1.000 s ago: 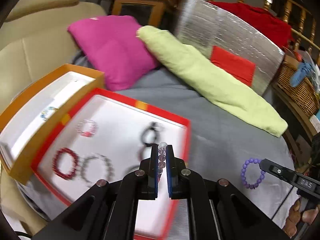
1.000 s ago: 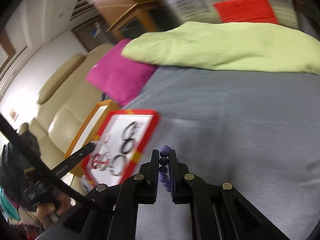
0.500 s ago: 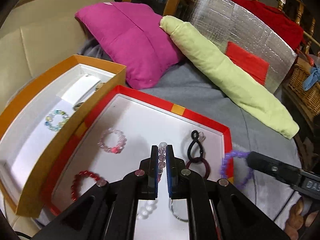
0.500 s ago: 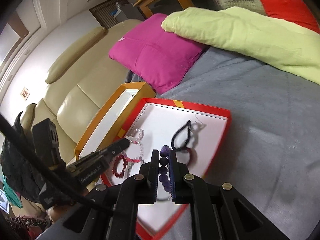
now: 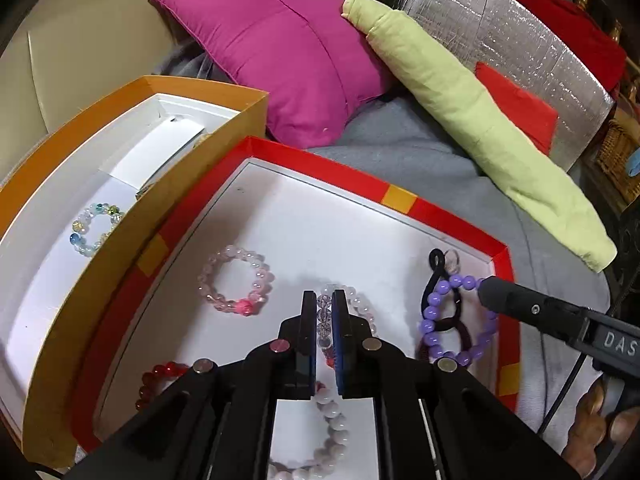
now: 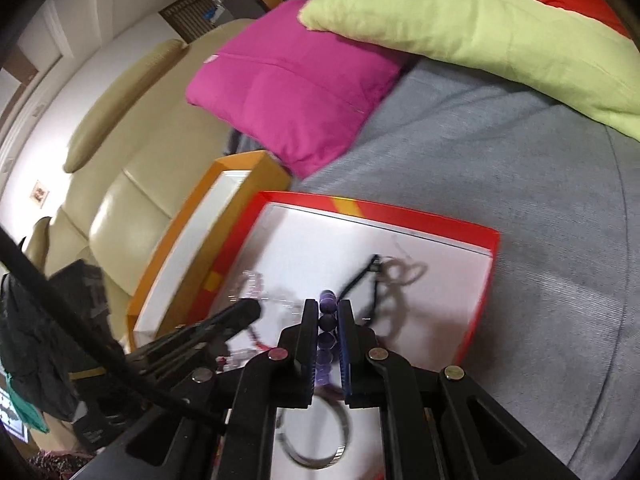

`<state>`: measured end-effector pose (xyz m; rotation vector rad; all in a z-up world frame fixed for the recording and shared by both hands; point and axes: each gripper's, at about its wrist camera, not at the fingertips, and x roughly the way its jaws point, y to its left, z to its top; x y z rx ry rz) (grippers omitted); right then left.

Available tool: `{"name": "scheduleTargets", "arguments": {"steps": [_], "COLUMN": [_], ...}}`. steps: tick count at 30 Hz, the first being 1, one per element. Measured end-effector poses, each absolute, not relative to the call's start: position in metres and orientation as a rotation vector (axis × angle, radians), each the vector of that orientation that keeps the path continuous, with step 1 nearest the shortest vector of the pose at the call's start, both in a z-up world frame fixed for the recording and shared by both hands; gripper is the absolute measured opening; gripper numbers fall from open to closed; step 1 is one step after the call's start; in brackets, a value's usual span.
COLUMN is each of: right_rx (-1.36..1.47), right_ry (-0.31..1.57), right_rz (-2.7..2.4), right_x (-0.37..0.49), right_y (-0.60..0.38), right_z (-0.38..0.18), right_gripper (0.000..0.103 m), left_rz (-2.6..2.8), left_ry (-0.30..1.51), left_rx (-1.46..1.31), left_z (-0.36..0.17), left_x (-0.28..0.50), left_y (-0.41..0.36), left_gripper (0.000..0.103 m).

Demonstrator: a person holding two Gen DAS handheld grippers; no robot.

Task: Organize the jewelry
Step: 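Carry the pink-white and purple bracelets over the box lid, then open both tools to drop the bracelets into the lid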

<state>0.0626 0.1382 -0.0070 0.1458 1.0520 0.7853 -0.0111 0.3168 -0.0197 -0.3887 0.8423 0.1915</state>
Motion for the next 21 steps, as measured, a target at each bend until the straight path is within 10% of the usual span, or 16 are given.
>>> {"name": "scheduleTargets", "arguments": {"steps": [21], "right_rx": [0.048], "right_ry": [1.089], "right_rz": [0.711], "right_x": [0.046], "right_y": [0.122], "right_z": [-0.004], "right_gripper": [0.027], "left_rz": [0.293], "left_ry": [0.879], "left_rx": [-0.376], "left_z": [-0.01], "left_x": [-0.023], "left_y": [0.315], "left_gripper": [0.011]}}
